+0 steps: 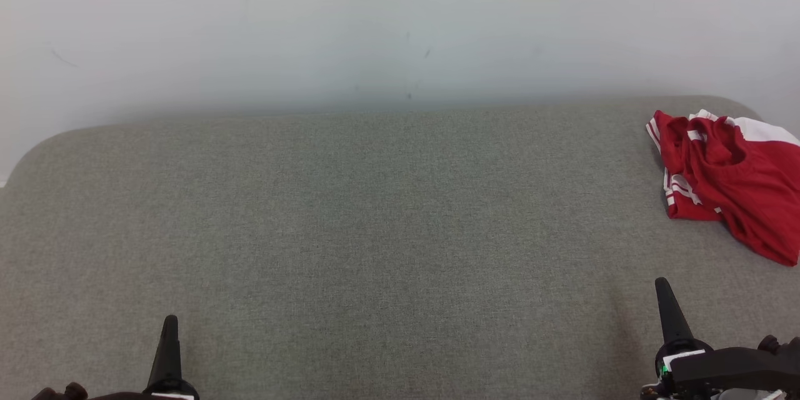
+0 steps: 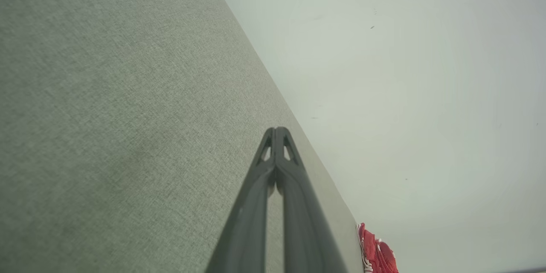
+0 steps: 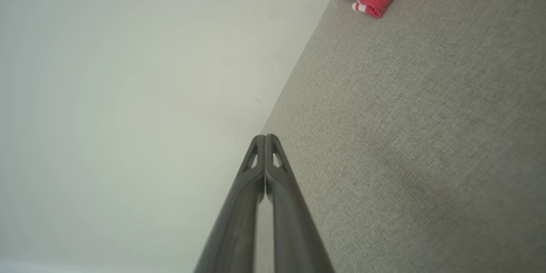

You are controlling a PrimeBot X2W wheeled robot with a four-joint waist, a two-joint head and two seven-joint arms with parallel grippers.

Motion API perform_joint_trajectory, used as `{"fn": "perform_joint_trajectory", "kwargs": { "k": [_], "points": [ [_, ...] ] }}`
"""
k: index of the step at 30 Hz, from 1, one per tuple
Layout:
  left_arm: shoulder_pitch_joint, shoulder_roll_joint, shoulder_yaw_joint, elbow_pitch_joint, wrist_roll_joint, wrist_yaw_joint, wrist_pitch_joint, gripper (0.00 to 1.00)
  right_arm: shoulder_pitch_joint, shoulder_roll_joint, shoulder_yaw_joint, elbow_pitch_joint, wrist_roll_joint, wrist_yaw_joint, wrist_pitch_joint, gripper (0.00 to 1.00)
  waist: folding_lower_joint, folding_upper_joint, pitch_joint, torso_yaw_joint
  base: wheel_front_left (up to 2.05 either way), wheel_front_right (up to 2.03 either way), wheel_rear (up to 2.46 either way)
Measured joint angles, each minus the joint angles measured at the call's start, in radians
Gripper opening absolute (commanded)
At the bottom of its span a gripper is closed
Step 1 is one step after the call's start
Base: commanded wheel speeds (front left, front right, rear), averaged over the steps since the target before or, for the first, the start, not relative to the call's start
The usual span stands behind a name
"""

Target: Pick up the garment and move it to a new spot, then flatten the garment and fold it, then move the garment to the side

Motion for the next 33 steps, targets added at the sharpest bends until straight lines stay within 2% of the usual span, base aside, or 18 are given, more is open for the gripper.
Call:
{"fn": "perform_joint_trajectory", "kwargs": {
  "k": [33],
  "points": [
    [-0.04,0.0,0.002,0.016,-0.295,0.0,0.073,0.0,-0.024,0.013,-0.026,0.004,0.262,0.0,0.066,0.0,0.0,0.0001,-0.001,0.012,0.0,0.0,0.0]
  ]
}}
